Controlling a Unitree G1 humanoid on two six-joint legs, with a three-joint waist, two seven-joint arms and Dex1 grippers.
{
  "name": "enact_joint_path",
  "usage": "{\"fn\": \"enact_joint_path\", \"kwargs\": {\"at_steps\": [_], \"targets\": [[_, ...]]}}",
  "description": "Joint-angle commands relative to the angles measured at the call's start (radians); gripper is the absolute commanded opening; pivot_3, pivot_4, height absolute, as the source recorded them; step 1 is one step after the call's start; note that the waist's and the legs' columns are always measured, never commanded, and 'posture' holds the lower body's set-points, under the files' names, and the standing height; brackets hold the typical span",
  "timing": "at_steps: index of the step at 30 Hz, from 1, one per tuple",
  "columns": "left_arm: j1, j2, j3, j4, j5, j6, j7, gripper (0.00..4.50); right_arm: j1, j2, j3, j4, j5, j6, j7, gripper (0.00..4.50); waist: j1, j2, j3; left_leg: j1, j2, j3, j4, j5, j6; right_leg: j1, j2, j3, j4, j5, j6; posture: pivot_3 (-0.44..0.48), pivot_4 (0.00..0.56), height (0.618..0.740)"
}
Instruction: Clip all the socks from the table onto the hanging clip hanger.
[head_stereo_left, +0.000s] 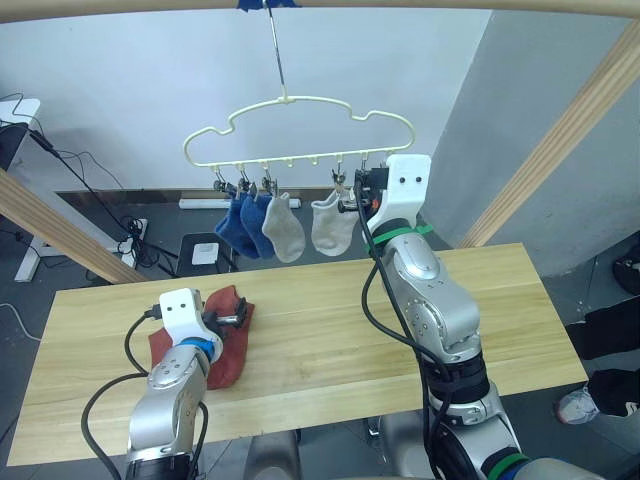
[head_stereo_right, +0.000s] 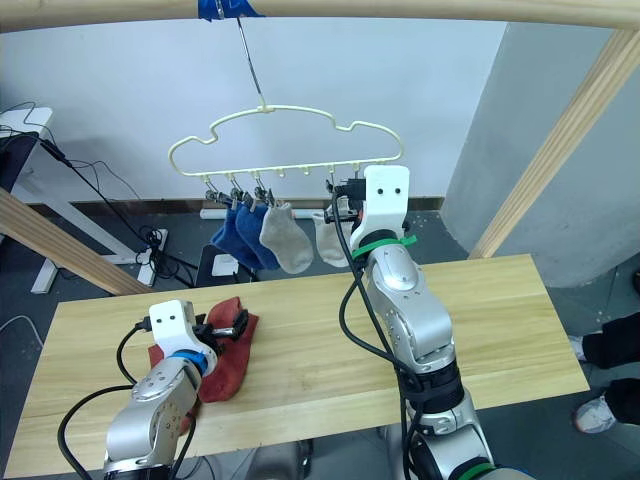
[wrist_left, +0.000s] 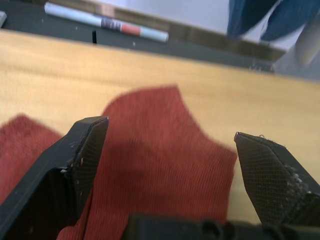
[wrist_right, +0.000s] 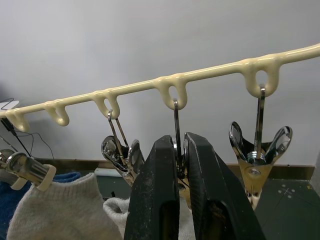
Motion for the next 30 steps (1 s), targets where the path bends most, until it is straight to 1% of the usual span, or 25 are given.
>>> {"fn": "enact_joint_path", "kwargs": {"at_steps": [1, 5, 10, 15, 17, 18, 19, 21, 23, 24, 30], "targets": [[0.037, 0.0, -0.029, -0.061, 0.025, 0.018, 0.004, 4.46, -0.02, 0.062, 0.003, -0.059, 0.009, -0.005, -0.002, 0.0, 0.0, 0.0, 0.0, 0.0, 0.0, 0.0, 0.0, 0.0, 0.0, 0.0, 0.0, 0.0, 0.0, 0.0, 0.0, -0.128, 0.265, 0.74], [0.061, -0.004, -0.043, -0.071, 0.034, 0.077, 0.017, 4.46, -0.018, 0.063, 0.005, -0.061, 0.01, 0.001, -0.001, 0.0, 0.0, 0.0, 0.0, 0.0, 0.0, 0.0, 0.0, 0.0, 0.0, 0.0, 0.0, 0.0, 0.0, 0.0, 0.001, -0.127, 0.268, 0.74], [0.025, -0.023, -0.013, -0.032, 0.031, 0.114, 0.055, 4.46, -0.016, 0.062, 0.004, -0.062, 0.011, 0.005, 0.001, 0.0, 0.0, 0.0, 0.0, 0.001, 0.0, 0.0, 0.0, 0.0, 0.0, 0.0, 0.0, 0.0, 0.0, -0.001, 0.002, -0.131, 0.269, 0.74], [0.004, -0.016, -0.028, -0.013, 0.035, 0.151, 0.043, 4.46, -0.013, 0.064, 0.002, -0.067, 0.012, 0.014, -0.001, 0.0, 0.0, 0.0, 0.0, 0.001, 0.0, 0.0, 0.0, 0.0, 0.0, 0.0, 0.001, 0.0, 0.0, -0.001, 0.002, -0.135, 0.268, 0.74], [0.005, -0.019, -0.028, -0.015, 0.043, 0.168, 0.059, 4.46, -0.013, 0.064, 0.002, -0.068, 0.013, 0.015, -0.001, 0.0, 0.0, 0.0, 0.0, 0.001, 0.0, 0.0, 0.0, 0.0, 0.0, 0.0, 0.0, 0.0, 0.0, -0.001, 0.002, -0.135, 0.267, 0.74], [0.005, -0.024, -0.023, -0.019, 0.038, 0.185, 0.062, 4.09, -0.013, 0.064, 0.002, -0.068, 0.013, 0.016, -0.001, 0.0, 0.0, 0.0, 0.0, 0.001, 0.0, 0.0, 0.0, 0.0, 0.0, 0.0, 0.0, 0.0, 0.0, -0.001, 0.002, -0.135, 0.267, 0.74], [0.005, -0.027, -0.02, -0.023, 0.035, 0.196, 0.063, 3.91, -0.013, 0.065, 0.002, -0.068, 0.013, 0.016, -0.001, 0.0, 0.0, 0.0, 0.0, 0.001, 0.0, 0.0, 0.0, 0.0, 0.0, 0.0, 0.0, 0.0, 0.0, -0.001, 0.002, -0.135, 0.267, 0.74], [0.006, -0.029, -0.018, -0.032, 0.032, 0.204, 0.065, 3.37, -0.012, 0.065, 0.002, -0.068, 0.014, 0.015, 0.0, 0.0, 0.0, 0.0, 0.0, 0.001, 0.0, 0.0, 0.0, 0.0, 0.0, 0.0, 0.0, 0.0, 0.0, -0.001, 0.002, -0.135, 0.264, 0.74], [0.006, -0.032, -0.019, -0.047, 0.029, 0.214, 0.062, 2.94, -0.01, 0.064, 0.002, -0.068, 0.015, 0.015, 0.001, 0.0, 0.0, 0.0, 0.0, 0.001, 0.0, 0.0, 0.0, 0.0, 0.0, 0.0, 0.0, 0.0, 0.0, -0.002, 0.003, -0.135, 0.261, 0.74], [0.006, -0.034, -0.02, -0.053, 0.027, 0.219, 0.06, 2.77, -0.009, 0.064, 0.002, -0.069, 0.016, 0.015, 0.002, 0.0, 0.0, 0.0, 0.0, 0.001, 0.0, 0.0, 0.0, 0.0, 0.0, 0.0, 0.0, 0.0, 0.0, -0.002, 0.003, -0.135, 0.258, 0.74], [-0.007, -0.027, -0.032, -0.071, 0.039, 0.216, 0.048, 2.18, -0.007, 0.067, 0.001, -0.065, 0.025, 0.013, 0.001, 0.0, 0.0, 0.0, 0.0, 0.0, 0.0, 0.0, 0.0, 0.0, 0.0, 0.0, 0.0, 0.0, -0.001, -0.002, 0.003, -0.133, 0.257, 0.74]]}}
